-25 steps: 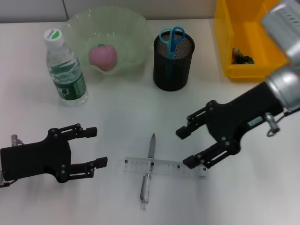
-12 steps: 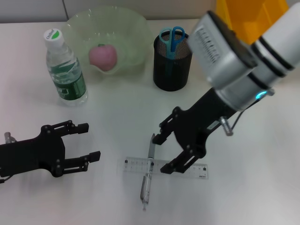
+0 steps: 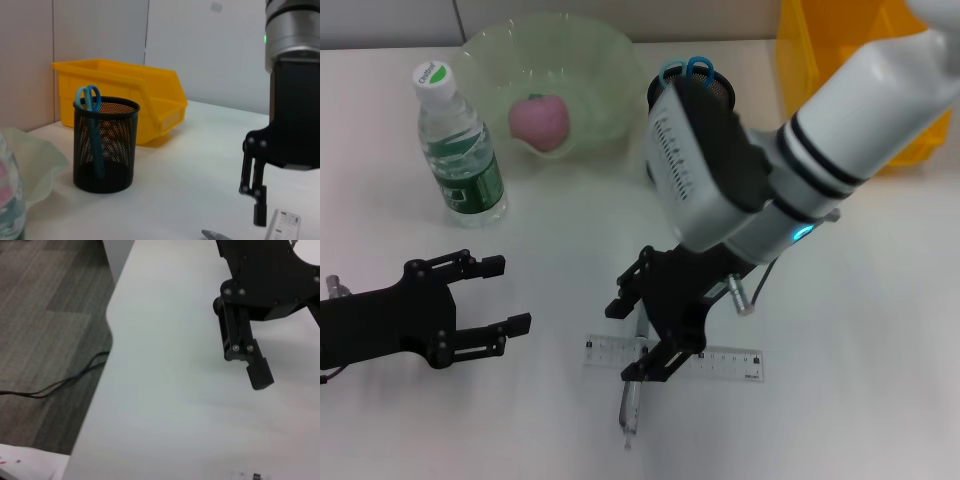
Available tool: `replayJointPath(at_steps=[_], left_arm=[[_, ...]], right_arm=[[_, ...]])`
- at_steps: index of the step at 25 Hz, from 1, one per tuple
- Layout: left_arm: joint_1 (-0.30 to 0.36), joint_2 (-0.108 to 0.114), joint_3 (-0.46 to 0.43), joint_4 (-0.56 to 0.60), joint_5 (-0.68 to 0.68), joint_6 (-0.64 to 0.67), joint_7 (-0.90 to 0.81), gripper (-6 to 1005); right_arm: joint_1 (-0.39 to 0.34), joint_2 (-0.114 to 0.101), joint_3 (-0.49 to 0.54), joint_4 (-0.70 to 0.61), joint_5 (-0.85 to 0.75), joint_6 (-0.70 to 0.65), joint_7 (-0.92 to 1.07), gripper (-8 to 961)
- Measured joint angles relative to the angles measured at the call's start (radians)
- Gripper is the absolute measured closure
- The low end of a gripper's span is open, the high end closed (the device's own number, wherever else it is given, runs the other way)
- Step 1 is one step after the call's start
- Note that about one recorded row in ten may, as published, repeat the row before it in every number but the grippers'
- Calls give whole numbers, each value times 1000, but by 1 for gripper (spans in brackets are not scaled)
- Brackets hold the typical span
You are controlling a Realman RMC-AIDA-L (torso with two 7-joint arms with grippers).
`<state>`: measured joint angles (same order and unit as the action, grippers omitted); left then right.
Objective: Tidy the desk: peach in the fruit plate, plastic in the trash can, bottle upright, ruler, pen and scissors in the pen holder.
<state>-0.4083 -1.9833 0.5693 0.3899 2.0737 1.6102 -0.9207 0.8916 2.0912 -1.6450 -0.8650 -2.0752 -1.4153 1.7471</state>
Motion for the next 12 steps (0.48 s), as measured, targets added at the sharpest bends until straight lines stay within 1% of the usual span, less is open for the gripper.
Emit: replayJointPath(at_steps=[1, 2, 5, 6, 7, 11, 12], left_arm=[[0, 0, -1, 0, 0, 0, 0, 201], [1, 0, -3, 0, 0, 0, 0, 201], [1, -1, -4, 0, 0, 0, 0, 201], [1, -1, -4, 0, 0, 0, 0, 201], [1, -1, -4, 0, 0, 0, 0, 201], [2, -4, -5, 0, 0, 0, -10, 201], [2, -4, -5, 0, 0, 0, -10, 201]], right_arm=[[-1, 1, -50, -3, 12, 40, 16, 241], [-1, 1, -50, -3, 12, 40, 16, 241], [-2, 1, -114, -3, 21, 98, 36, 241], [-2, 1, -159, -4, 25, 136, 55, 242], [-2, 1, -159, -4, 25, 136, 55, 242], [0, 1, -234, -14, 34, 199, 83, 249], [0, 1, -234, -14, 34, 199, 83, 251]])
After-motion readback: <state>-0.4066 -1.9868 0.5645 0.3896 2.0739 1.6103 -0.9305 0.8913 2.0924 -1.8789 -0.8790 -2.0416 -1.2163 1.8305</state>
